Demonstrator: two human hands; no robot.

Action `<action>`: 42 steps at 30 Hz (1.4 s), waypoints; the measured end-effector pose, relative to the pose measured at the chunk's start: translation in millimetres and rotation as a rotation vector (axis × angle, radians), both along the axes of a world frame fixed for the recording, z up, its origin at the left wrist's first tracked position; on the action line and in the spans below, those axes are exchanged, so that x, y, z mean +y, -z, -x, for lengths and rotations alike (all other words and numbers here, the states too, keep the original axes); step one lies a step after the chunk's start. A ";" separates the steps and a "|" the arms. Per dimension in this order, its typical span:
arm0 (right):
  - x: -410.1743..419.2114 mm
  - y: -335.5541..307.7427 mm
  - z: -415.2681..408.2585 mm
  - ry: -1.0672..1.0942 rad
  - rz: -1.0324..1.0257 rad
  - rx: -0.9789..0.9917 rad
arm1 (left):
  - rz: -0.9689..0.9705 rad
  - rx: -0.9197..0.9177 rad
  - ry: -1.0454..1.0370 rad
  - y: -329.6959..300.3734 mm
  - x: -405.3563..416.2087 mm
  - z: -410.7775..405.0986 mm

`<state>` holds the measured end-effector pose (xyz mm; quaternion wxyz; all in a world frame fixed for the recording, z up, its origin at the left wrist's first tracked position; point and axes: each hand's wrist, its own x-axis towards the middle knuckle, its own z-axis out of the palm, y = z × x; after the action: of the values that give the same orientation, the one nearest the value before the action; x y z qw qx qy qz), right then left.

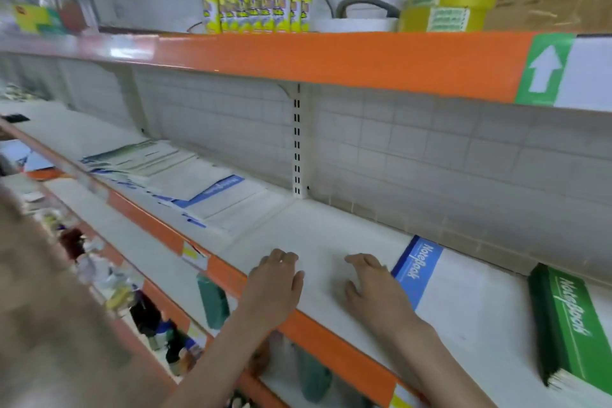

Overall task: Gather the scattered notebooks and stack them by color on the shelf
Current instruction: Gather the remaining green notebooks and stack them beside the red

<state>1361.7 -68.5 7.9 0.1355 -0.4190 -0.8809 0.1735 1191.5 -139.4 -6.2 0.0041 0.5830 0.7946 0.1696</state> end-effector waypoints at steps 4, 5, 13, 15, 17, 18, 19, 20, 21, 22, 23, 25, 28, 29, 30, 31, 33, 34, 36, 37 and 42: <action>-19.4 4.3 57.3 -0.084 0.007 0.016 | 0.023 0.019 -0.076 -3.7 -35.4 49.7; -24.4 5.4 71.8 -0.100 0.016 0.022 | 0.034 0.033 -0.092 -3.7 -44.9 62.7; -59.7 9.0 182.9 -0.224 0.045 0.086 | 0.069 0.083 -0.244 -9.0 -110.8 152.7; -63.6 5.3 205.4 -0.239 0.051 0.108 | 0.081 0.073 -0.271 -9.1 -120.4 171.8; -65.3 2.3 225.4 -0.263 0.048 0.111 | 0.079 0.074 -0.299 -8.7 -125.6 189.3; -65.7 1.5 235.0 -0.281 0.041 0.101 | 0.076 0.079 -0.311 -8.6 -126.8 197.7; -65.8 1.5 244.6 -0.298 0.036 0.092 | 0.073 0.080 -0.320 -8.4 -127.1 205.9; -66.0 1.8 254.5 -0.312 0.034 0.086 | 0.070 0.075 -0.327 -7.5 -127.0 213.9; -66.4 2.5 264.6 -0.322 0.034 0.086 | 0.069 0.069 -0.333 -6.2 -126.5 221.8; -66.6 3.4 275.2 -0.329 0.033 0.087 | 0.069 0.062 -0.337 -4.2 -126.0 229.7; -66.3 4.3 286.3 -0.336 0.028 0.089 | 0.067 0.056 -0.338 -1.8 -125.5 238.2; -64.4 6.3 310.1 -0.352 0.009 0.095 | 0.066 0.043 -0.344 2.8 -124.4 257.1; -57.7 6.4 350.1 -0.368 0.015 0.130 | 0.062 0.035 -0.369 4.4 -120.5 292.3; -54.7 5.4 365.6 -0.368 0.019 0.149 | 0.057 0.029 -0.375 3.3 -118.1 305.6; -52.6 4.2 377.9 -0.367 0.017 0.162 | 0.053 0.019 -0.379 2.2 -115.5 315.6; -49.8 2.8 396.8 -0.372 0.014 0.172 | 0.045 0.014 -0.384 0.5 -112.0 331.0; -46.8 -0.1 427.2 -0.384 0.028 0.181 | 0.037 0.008 -0.397 -2.2 -105.5 355.8; -43.0 -1.3 447.2 -0.395 0.034 0.188 | 0.037 0.007 -0.409 -3.9 -101.0 373.2; -38.8 -3.4 474.2 -0.408 0.035 0.199 | 0.045 0.004 -0.425 -7.1 -95.4 397.8; -34.9 -3.8 489.9 -0.411 0.034 0.201 | 0.048 0.006 -0.431 -8.5 -92.4 412.6; -20.5 -4.0 550.2 -0.404 0.029 0.204 | 0.022 0.001 -0.457 -12.2 -80.5 470.0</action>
<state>811.5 -89.0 11.9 0.1802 -0.2165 -0.9260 0.2513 721.5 -219.9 6.0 -0.0285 0.3878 0.9079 0.1569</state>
